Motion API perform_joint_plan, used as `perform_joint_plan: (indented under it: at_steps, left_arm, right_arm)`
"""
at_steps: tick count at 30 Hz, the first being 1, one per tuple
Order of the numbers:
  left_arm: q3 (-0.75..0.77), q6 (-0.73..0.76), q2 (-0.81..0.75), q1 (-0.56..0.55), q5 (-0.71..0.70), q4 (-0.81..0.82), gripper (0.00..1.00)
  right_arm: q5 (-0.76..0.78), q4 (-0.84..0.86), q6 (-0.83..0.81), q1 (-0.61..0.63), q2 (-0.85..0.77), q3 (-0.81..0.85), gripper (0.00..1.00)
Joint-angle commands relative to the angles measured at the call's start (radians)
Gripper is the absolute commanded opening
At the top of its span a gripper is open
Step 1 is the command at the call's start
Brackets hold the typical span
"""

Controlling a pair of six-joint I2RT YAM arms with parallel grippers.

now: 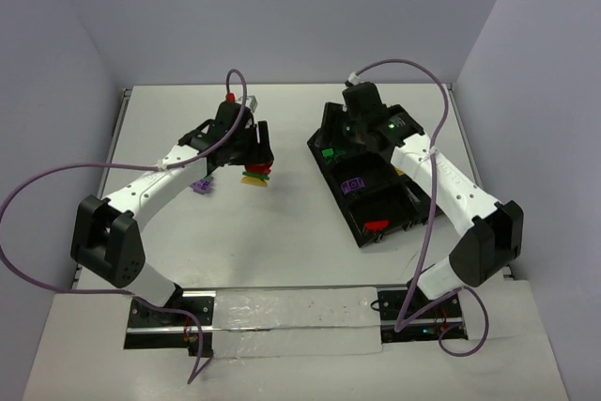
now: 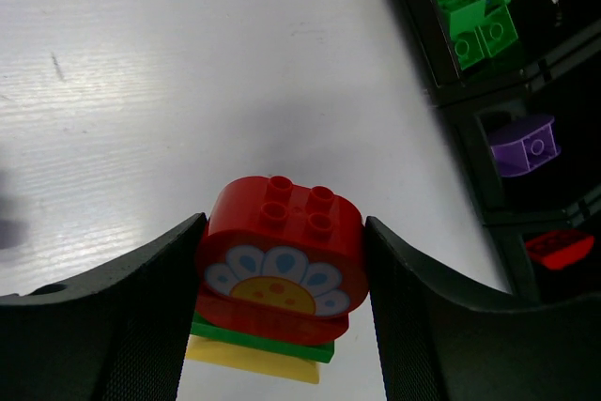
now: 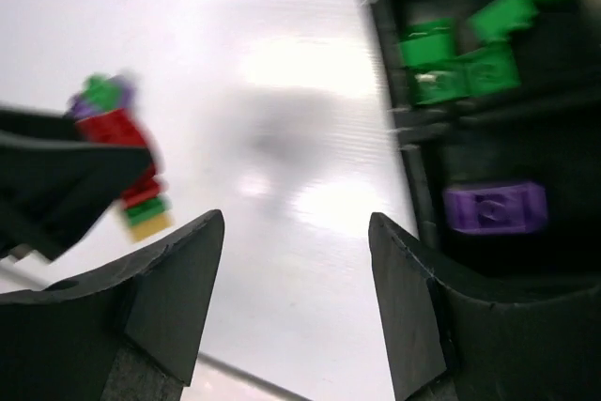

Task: Sort the legos into containers by color

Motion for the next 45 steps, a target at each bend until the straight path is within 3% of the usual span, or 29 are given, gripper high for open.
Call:
perform_joint_plan:
  at_steps: [1, 6, 13, 22, 25, 27, 30, 45]
  left_arm:
    - [-0.003, -0.007, -0.027, 0.002, 0.103, 0.064, 0.15]
    - [-0.025, 0.005, -0.063, 0.002, 0.185, 0.109, 0.16]
    - [-0.057, 0.095, -0.112, 0.002, 0.277, 0.115, 0.13]
    - [-0.109, 0.212, -0.208, 0.002, 0.285, 0.091, 0.16]
    - [-0.12, 0.222, -0.216, 0.0, 0.302, 0.091, 0.16]
    - [-0.115, 0.237, -0.207, 0.0, 0.318, 0.076, 0.14]
    - [-0.096, 0.252, -0.187, 0.0, 0.344, 0.062, 0.11]
    - [-0.058, 0.285, -0.15, -0.008, 0.31, 0.025, 0.11]
  right_arm:
    - [-0.273, 0.143, 0.034, 0.027, -0.013, -0.045, 0.71]
    - [-0.324, 0.107, 0.06, 0.029, 0.038, 0.012, 0.71]
    - [-0.384, -0.058, 0.079, 0.025, 0.232, 0.231, 0.71]
    - [-0.47, -0.021, 0.157, 0.003, 0.29, 0.264, 0.71]
    - [-0.57, 0.006, 0.138, 0.007, 0.323, 0.262, 0.71]
    - [-0.775, 0.06, 0.131, 0.007, 0.343, 0.238, 0.71]
    - [-0.864, 0.072, 0.11, 0.017, 0.378, 0.232, 0.7]
    - [-1.01, 0.002, -0.003, 0.036, 0.461, 0.264, 0.67]
